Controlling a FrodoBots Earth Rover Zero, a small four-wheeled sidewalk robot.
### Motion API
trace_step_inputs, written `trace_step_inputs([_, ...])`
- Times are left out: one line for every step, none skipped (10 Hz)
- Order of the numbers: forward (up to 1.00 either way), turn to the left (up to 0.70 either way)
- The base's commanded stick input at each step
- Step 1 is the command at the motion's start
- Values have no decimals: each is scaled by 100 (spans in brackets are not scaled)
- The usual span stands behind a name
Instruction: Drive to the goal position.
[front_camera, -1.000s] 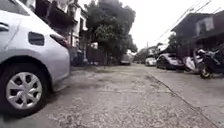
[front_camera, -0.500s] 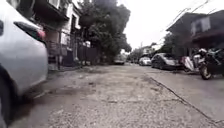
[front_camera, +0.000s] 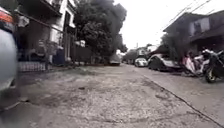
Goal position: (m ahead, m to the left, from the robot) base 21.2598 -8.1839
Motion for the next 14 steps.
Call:
trace_step_inputs([100,0])
trace_step_inputs([100,0])
trace_step_inputs([100,0])
trace_step_inputs([100,0])
trace_step_inputs([100,0])
trace_step_inputs([100,0])
trace_step_inputs([100,0])
trace_step_inputs([100,-27])
trace_step_inputs([100,-27])
trace_step_inputs([100,-27])
trace_step_inputs([100,-10])
trace_step_inputs([100,0])
trace_step_inputs([100,0])
trace_step_inputs([100,0])
